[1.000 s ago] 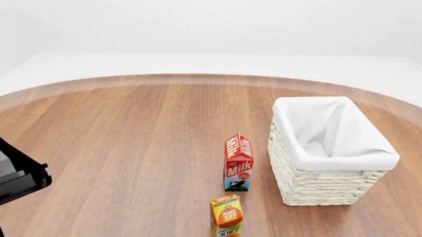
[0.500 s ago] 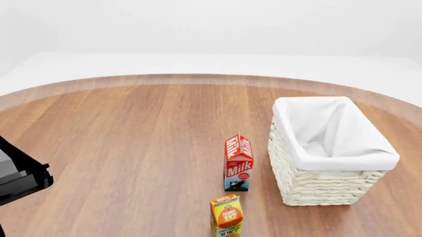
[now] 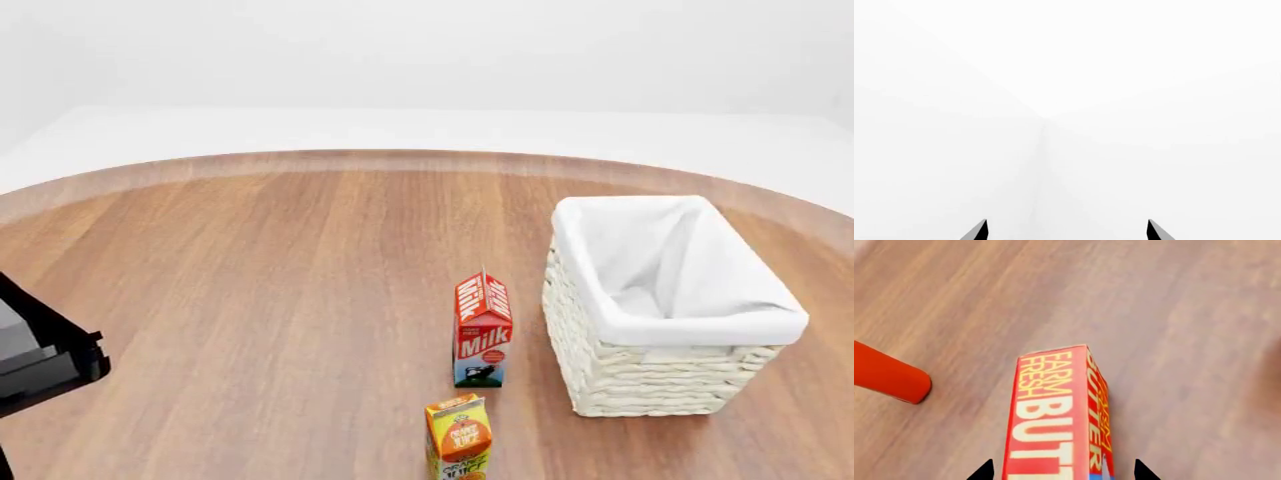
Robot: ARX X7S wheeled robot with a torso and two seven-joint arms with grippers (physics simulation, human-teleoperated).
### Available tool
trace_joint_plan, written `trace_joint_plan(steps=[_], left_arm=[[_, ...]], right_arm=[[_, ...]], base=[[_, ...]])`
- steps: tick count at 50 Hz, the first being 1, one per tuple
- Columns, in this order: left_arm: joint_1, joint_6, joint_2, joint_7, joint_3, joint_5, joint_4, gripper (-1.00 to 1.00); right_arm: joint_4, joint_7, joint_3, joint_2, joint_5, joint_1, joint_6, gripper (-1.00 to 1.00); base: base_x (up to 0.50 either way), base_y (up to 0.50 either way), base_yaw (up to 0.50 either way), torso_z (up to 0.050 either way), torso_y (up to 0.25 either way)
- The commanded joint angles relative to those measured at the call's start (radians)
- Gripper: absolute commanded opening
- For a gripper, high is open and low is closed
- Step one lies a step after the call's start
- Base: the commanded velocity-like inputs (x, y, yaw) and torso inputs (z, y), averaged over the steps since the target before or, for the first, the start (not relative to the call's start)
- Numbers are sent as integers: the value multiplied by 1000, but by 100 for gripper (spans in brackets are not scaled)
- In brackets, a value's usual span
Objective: Pick up the cream cheese box and the butter, and put them in the basket.
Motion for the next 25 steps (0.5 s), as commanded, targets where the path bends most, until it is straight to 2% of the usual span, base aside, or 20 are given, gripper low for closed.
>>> trace_joint_plan(steps=[1,25], left_arm=[[-3,11,20,23,-24,11,-13,100],[4,24,18,21,-32,-5,-19,100]], right_arm=[[26,-41,35,-30,57,23,25,100],[46,-7,-2,-48,76,29,87,100]], base=[[0,0,0,0,0],[0,0,0,0,0]])
